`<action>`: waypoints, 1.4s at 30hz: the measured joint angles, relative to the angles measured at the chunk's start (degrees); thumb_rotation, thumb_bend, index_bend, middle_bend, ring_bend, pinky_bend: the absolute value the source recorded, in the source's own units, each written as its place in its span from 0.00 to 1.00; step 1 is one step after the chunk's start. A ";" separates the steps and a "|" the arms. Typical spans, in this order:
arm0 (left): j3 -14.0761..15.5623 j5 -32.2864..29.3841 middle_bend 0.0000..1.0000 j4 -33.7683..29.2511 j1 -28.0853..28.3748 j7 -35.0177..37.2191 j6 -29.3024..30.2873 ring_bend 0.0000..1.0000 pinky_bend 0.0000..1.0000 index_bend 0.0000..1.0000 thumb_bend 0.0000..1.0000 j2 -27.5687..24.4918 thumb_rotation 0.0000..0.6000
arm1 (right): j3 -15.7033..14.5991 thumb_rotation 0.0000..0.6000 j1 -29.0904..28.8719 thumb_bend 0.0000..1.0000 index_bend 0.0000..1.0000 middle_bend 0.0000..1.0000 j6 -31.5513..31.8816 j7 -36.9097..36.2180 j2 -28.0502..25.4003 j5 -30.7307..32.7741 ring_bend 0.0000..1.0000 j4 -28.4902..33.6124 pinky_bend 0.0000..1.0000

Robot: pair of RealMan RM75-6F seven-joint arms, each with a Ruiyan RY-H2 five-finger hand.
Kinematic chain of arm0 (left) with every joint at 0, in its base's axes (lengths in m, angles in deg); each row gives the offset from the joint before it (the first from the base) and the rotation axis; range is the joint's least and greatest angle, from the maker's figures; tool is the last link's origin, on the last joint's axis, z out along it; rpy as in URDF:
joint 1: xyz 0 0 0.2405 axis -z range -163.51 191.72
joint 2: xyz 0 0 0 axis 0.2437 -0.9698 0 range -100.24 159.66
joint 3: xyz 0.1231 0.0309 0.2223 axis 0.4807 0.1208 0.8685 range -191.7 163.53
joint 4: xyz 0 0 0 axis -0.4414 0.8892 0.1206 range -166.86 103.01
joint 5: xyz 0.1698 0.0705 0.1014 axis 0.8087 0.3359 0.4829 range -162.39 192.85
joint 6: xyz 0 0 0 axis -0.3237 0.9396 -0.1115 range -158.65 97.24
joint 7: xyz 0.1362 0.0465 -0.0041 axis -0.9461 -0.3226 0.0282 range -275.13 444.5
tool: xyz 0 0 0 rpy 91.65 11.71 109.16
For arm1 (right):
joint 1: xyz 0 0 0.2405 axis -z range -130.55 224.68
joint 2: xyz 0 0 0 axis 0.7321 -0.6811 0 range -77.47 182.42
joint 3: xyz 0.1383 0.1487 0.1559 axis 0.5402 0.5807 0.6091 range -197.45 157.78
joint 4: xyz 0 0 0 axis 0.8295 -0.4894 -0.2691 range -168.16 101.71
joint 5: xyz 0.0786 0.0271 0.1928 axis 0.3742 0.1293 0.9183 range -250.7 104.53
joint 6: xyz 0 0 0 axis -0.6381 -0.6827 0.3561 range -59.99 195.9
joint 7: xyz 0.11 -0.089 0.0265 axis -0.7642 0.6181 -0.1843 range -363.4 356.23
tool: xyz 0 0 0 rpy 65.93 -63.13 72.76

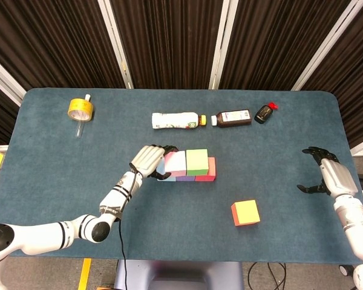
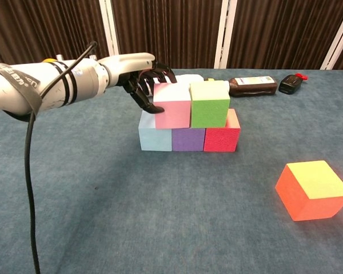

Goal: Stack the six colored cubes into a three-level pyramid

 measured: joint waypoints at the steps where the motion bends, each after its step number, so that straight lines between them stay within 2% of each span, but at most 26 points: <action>1: -0.03 -0.06 0.38 -0.01 0.01 0.01 0.01 0.34 0.28 0.27 0.34 -0.02 1.00 | 0.00 1.00 0.00 0.26 0.27 0.19 -0.04 -0.04 -0.02 0.01 0.07 0.01 0.16; 28: 0.18 -0.63 0.37 0.97 1.12 -0.71 -0.85 0.34 0.28 0.26 0.34 0.48 1.00 | 0.03 1.00 0.21 0.26 0.27 0.19 -0.08 -0.37 0.08 0.14 0.07 -0.37 0.16; 42: 0.65 -1.36 0.29 0.13 1.23 -1.52 -0.53 0.30 0.28 0.12 0.34 0.30 1.00 | 0.13 1.00 0.26 0.26 0.26 0.19 -0.34 -0.70 -0.07 0.18 0.07 -0.38 0.16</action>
